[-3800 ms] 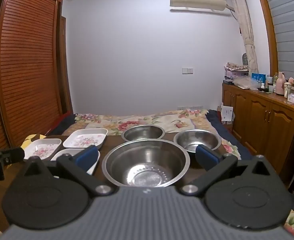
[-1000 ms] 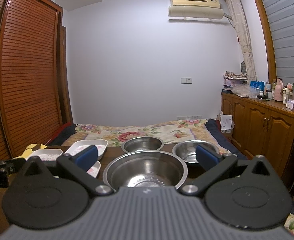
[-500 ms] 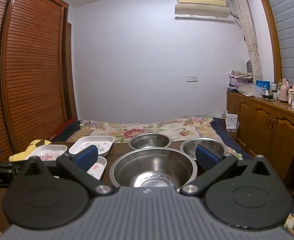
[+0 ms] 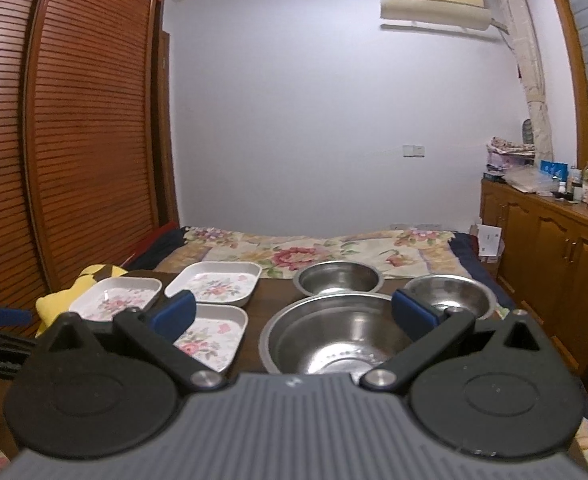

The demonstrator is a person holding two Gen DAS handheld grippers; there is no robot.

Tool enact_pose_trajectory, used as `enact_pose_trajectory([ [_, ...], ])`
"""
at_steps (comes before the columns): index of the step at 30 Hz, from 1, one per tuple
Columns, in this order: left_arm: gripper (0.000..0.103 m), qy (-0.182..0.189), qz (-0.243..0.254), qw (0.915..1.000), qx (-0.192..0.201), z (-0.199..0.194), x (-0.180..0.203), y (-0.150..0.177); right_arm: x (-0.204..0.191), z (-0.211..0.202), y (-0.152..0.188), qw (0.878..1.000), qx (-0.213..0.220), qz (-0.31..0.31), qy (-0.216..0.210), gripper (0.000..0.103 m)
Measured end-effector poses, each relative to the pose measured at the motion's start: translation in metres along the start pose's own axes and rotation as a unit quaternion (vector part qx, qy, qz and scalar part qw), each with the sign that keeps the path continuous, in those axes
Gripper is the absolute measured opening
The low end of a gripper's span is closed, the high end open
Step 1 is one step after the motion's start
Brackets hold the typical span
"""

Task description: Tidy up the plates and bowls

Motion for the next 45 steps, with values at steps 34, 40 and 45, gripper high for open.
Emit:
enact_pose_trajectory([
  [34,0.048,0.074,-0.002,0.9965,-0.039,0.103,-0.034,-0.004,-0.077,0.089,0.042,0.983,-0.129,-0.091,-0.092,0.038],
  [40,0.035,0.087,0.005,0.9951,-0.047,0.114,-0.033,-0.001,-0.085,0.088,0.055,0.983,-0.135,-0.102,-0.065,0.038],
  [45,0.026,0.089,0.012,0.9945,-0.054,0.119,-0.035,0.003,-0.084,0.09,0.062,0.984,-0.139,-0.101,-0.044,0.038],
])
Point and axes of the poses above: each gripper's, at about its wrist camera, not at the fingertips, and z roughly the way its jaws point, x to its right, y to its underside, the point moved 7 cm from there along z, roughly the way its jaws point, and after that the axes turned 4 degrees about x, right-handed, at the moved point
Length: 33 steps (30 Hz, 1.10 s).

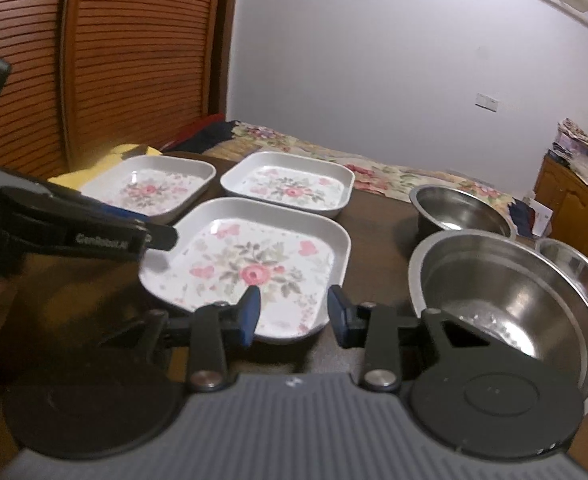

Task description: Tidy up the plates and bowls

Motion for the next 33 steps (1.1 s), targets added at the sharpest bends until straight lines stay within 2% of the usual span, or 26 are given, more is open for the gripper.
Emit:
enact_pose_trajectory([
  [11,0.017,0.006,0.001,0.9999,-0.009,0.008,0.0,0.002,0.004,0.014,0.011,0.999,-0.011,0.039,0.03,0.038],
  [17,0.009,0.021,-0.009,0.9994,-0.025,0.013,0.0,0.007,0.004,0.026,0.014,0.997,-0.027,0.067,0.016,0.038],
  [22,0.009,0.03,-0.021,0.9988,-0.031,0.01,-0.002,0.009,0.004,0.027,0.013,0.997,-0.029,0.078,0.003,0.037],
  [25,0.01,0.03,-0.023,0.9988,-0.031,0.003,-0.003,0.01,0.005,0.023,0.014,0.996,-0.031,0.083,-0.002,0.031],
  [33,0.011,0.023,-0.025,0.9994,-0.012,-0.032,0.0,0.015,0.0,0.003,0.014,0.996,-0.02,0.088,-0.027,0.029],
])
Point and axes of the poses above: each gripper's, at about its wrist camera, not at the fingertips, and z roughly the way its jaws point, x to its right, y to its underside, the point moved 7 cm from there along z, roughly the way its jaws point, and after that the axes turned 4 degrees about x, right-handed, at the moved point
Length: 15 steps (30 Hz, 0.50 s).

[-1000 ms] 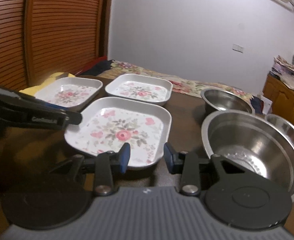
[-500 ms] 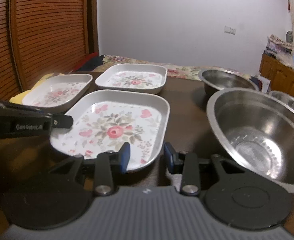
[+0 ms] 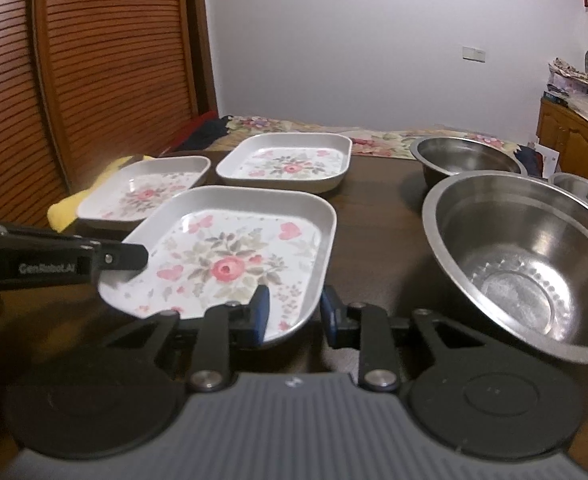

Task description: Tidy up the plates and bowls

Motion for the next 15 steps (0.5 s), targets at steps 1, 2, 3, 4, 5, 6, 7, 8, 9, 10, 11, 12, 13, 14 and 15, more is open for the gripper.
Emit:
enact_pose_trajectory([
  [1,0.011,0.0,-0.001,1.0,0.002,-0.005,0.001,0.002,-0.001,-0.004,0.001,1.0,0.001,0.0,-0.004,0.029],
  [2,0.012,-0.001,0.0,1.0,0.003,-0.01,0.002,0.004,-0.002,-0.007,0.001,1.0,0.002,-0.002,-0.007,0.029],
  [3,0.012,-0.001,0.001,1.0,0.004,-0.014,0.003,0.007,-0.003,-0.011,0.002,1.0,0.004,-0.005,-0.01,0.029],
  [4,0.013,-0.001,0.002,1.0,0.005,-0.02,0.006,0.01,-0.004,-0.016,0.002,1.0,0.005,-0.008,-0.012,0.029],
  [5,0.013,-0.001,0.003,1.0,0.005,-0.024,0.007,0.014,-0.005,-0.019,0.003,1.0,0.005,-0.01,-0.014,0.029],
  [6,0.013,-0.001,0.002,1.0,0.004,-0.027,0.008,0.018,-0.005,-0.022,0.004,1.0,0.006,-0.012,-0.016,0.029],
  [7,0.013,0.0,0.002,1.0,0.003,-0.03,0.009,0.022,-0.006,-0.026,0.005,1.0,0.006,-0.014,-0.018,0.029],
  [8,0.013,-0.001,0.002,1.0,0.001,-0.031,0.009,0.026,-0.007,-0.028,0.007,1.0,0.005,-0.015,-0.02,0.029],
  [9,0.013,-0.003,0.003,1.0,0.0,-0.033,0.009,0.03,-0.008,-0.03,0.009,1.0,0.003,-0.015,-0.022,0.029],
  [10,0.013,-0.004,0.003,1.0,-0.001,-0.034,0.01,0.033,-0.009,-0.033,0.012,1.0,0.001,-0.016,-0.025,0.029],
  [11,0.013,-0.004,0.002,1.0,-0.003,-0.035,0.01,0.036,-0.01,-0.034,0.015,0.999,-0.002,-0.018,-0.027,0.029],
  [12,0.013,-0.003,0.0,1.0,-0.005,-0.037,0.01,0.04,-0.011,-0.036,0.017,0.999,-0.003,-0.02,-0.028,0.029],
  [13,0.013,-0.003,-0.001,1.0,-0.006,-0.038,0.01,0.042,-0.011,-0.037,0.019,0.999,-0.005,-0.02,-0.029,0.029],
  [14,0.013,-0.003,-0.001,1.0,-0.007,-0.039,0.011,0.043,-0.012,-0.038,0.021,0.999,-0.006,-0.019,-0.031,0.029],
  [15,0.013,-0.004,0.001,1.0,-0.008,-0.04,0.012,0.045,-0.012,-0.039,0.023,0.999,-0.007,-0.016,-0.033,0.029],
])
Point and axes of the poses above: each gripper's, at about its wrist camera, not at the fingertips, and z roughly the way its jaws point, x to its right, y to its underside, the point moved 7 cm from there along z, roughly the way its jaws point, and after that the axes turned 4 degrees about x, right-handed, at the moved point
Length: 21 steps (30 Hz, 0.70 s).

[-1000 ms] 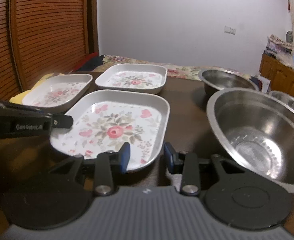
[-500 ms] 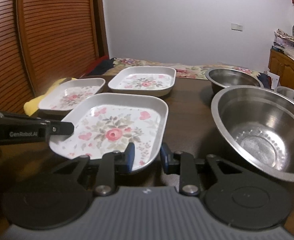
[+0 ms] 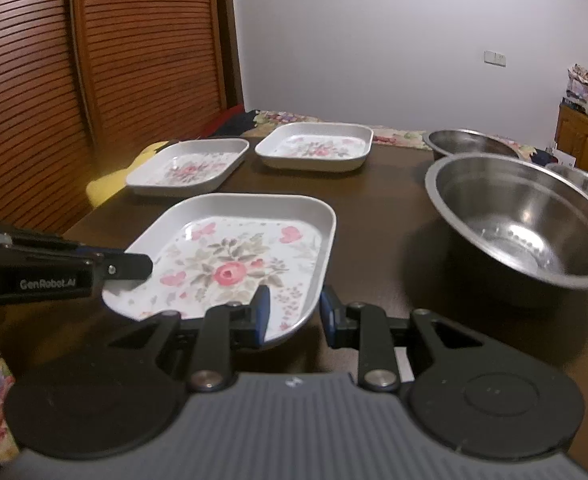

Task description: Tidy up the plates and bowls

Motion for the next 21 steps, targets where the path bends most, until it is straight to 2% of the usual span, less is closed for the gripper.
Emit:
enact_pose_trajectory([
  [8,0.013,-0.002,0.008,1.0,-0.003,-0.002,0.001,0.008,0.001,-0.004,0.01,1.0,-0.01,0.016,-0.012,0.029],
  [21,0.012,-0.006,0.002,1.0,-0.002,-0.003,0.0,0.01,-0.004,-0.007,0.018,1.0,-0.006,0.011,-0.007,0.029],
])
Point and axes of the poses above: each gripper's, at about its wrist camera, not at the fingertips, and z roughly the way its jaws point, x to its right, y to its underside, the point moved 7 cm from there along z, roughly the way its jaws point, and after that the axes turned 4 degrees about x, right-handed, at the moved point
